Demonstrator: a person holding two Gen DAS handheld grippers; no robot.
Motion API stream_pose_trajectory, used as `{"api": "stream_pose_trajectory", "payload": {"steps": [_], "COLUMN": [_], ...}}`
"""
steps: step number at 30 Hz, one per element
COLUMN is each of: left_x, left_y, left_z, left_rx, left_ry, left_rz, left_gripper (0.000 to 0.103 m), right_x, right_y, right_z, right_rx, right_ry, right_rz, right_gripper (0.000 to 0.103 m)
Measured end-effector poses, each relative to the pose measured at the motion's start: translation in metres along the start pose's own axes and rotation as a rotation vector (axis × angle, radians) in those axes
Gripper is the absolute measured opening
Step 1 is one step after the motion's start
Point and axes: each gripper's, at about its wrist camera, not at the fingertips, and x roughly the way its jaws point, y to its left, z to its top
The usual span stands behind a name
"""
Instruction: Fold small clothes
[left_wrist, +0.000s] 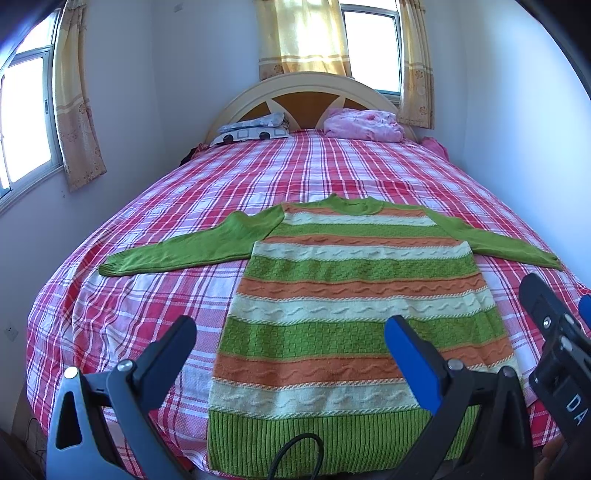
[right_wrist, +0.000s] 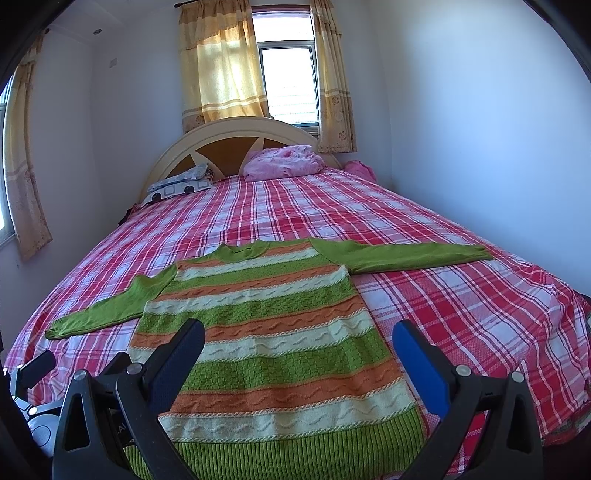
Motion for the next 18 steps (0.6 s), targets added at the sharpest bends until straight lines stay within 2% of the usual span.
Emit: {"api": "stream_pose_trajectory", "payload": {"steps": [18], "left_x": [0.0023], "left_y": [-0.0008], "left_z": [-0.0005], "left_rx": [0.013], "left_ry": [0.007], "left_rz": [-0.001], "left_gripper": [0.103], "right_x": [0.0084], "right_y": [-0.0019], "right_z": [-0.0018], "right_rx": [0.015], "right_ry": [0.028], "right_rz": [-0.011], "right_gripper": [0.102]}}
